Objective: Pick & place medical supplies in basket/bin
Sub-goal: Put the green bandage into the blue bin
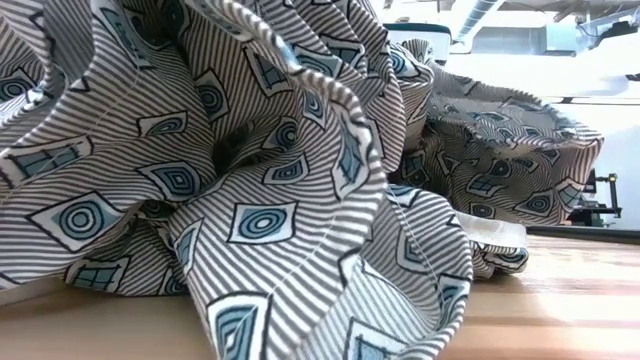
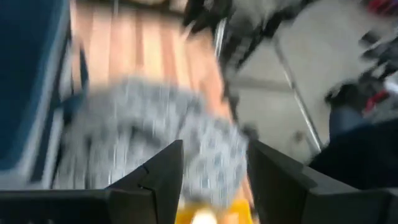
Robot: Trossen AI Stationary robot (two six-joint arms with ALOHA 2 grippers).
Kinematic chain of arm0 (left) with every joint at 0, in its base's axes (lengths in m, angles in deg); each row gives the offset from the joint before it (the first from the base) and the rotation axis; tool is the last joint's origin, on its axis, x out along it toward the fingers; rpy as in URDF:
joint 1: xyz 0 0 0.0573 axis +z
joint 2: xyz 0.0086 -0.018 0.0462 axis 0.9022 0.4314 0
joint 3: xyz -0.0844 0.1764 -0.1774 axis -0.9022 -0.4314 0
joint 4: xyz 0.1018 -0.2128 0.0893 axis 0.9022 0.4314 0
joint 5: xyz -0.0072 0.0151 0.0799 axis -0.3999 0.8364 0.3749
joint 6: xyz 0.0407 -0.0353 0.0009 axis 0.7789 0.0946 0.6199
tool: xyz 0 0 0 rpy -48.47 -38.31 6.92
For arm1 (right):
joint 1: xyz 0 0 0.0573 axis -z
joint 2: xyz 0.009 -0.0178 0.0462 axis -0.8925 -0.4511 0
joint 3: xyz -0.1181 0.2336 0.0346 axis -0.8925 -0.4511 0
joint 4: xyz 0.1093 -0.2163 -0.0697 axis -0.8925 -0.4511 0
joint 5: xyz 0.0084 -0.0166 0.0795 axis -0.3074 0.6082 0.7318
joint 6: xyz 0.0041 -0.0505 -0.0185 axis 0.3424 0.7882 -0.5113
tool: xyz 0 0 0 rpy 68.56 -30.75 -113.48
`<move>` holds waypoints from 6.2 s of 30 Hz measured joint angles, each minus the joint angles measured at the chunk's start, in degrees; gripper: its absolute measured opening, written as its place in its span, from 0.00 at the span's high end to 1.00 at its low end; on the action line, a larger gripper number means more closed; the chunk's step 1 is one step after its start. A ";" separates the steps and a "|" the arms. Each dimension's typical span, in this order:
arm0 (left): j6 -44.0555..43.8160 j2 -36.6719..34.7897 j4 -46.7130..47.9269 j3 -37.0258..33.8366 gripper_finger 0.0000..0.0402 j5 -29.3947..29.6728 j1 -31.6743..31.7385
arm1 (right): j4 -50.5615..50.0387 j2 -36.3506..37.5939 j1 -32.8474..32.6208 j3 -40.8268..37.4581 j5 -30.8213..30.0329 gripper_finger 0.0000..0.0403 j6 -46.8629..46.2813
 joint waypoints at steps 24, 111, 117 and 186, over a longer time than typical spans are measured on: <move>15.15 -4.64 -12.91 -0.04 0.57 7.84 -3.43 | -2.82 43.87 19.71 -21.38 -16.28 0.75 14.68; 2.93 -4.65 -30.10 -3.65 0.57 14.48 15.87 | 43.38 7.41 112.25 -34.14 42.81 0.55 19.67; 2.93 -4.65 -30.08 -3.65 0.57 14.49 15.87 | 45.18 7.41 112.24 -34.14 40.48 0.55 18.82; 2.63 -4.65 -29.99 -3.67 0.57 13.27 15.84 | 47.32 10.17 113.01 -34.12 36.13 0.79 28.70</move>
